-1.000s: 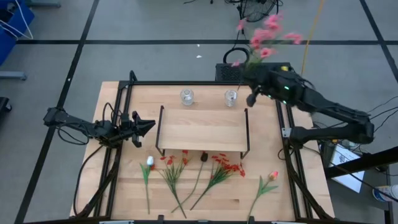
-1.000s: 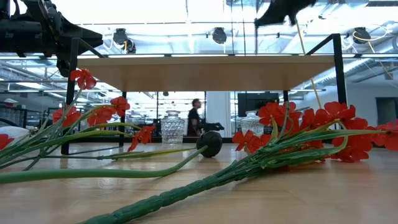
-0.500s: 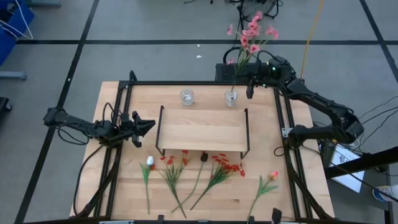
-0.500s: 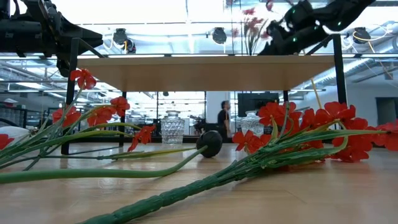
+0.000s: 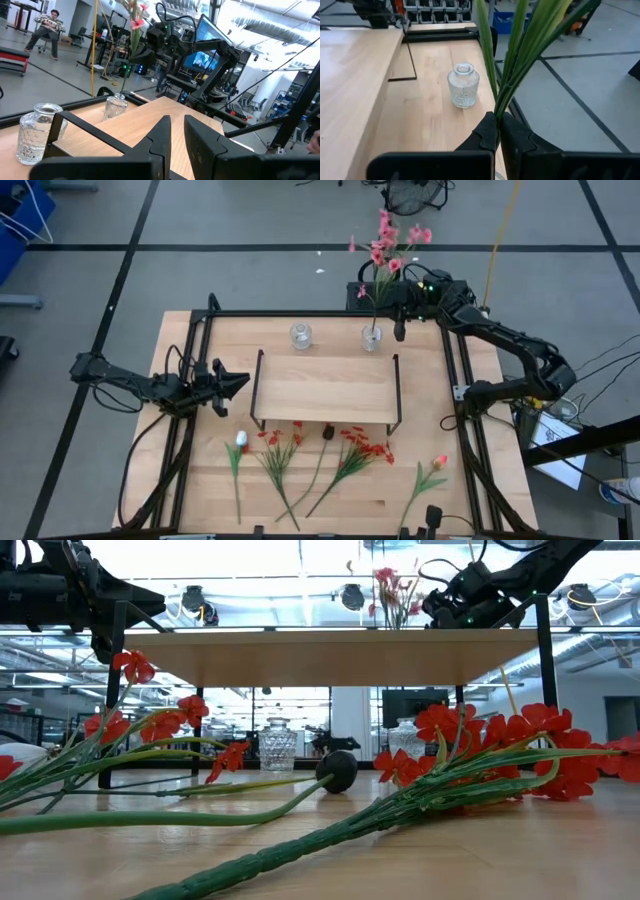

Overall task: Pick and place flowers into a vace then onto a shelf
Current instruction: Put the pink flowers into the right transparent flower vase

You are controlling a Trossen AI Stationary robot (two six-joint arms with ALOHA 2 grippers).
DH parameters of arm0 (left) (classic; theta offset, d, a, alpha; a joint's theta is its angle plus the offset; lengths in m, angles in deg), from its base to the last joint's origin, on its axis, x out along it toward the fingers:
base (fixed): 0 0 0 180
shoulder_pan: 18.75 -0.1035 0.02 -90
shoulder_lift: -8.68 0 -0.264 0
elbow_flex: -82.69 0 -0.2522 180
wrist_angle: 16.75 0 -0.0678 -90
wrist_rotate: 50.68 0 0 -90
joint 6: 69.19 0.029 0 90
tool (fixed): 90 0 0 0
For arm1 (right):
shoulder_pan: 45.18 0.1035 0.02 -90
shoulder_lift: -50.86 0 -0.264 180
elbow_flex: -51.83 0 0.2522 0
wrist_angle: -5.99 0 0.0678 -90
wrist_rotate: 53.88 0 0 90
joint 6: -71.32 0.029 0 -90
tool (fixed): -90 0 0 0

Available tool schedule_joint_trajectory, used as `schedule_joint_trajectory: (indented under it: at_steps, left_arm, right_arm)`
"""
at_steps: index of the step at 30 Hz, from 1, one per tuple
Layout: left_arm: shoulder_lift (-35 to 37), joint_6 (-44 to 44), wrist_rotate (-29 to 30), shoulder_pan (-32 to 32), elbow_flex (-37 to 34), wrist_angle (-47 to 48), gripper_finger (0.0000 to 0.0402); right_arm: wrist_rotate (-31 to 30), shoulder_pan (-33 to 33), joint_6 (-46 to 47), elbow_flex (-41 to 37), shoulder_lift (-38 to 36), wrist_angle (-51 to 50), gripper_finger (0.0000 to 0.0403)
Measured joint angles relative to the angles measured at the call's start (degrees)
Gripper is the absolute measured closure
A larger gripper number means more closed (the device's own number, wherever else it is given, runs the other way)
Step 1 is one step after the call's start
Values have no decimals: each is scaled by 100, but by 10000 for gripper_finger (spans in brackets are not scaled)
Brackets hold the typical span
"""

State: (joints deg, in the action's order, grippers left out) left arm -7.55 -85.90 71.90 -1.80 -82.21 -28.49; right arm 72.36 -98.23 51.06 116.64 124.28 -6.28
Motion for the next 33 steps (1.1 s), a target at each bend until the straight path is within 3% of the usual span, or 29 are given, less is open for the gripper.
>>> schedule_joint_trajectory:
  at_steps: [12,19,33]
  left_arm:
    - [2,0,0,1,1,-2,344]
    - [1,0,0,1,1,-1,344]
    - [0,0,0,2,2,0,344]
  right_arm:
    - [3,-168,-121,-16,56,-4,402]
    - [49,-168,-130,-547,56,140,401]
    - [139,-166,150,-1574,54,1660,399]
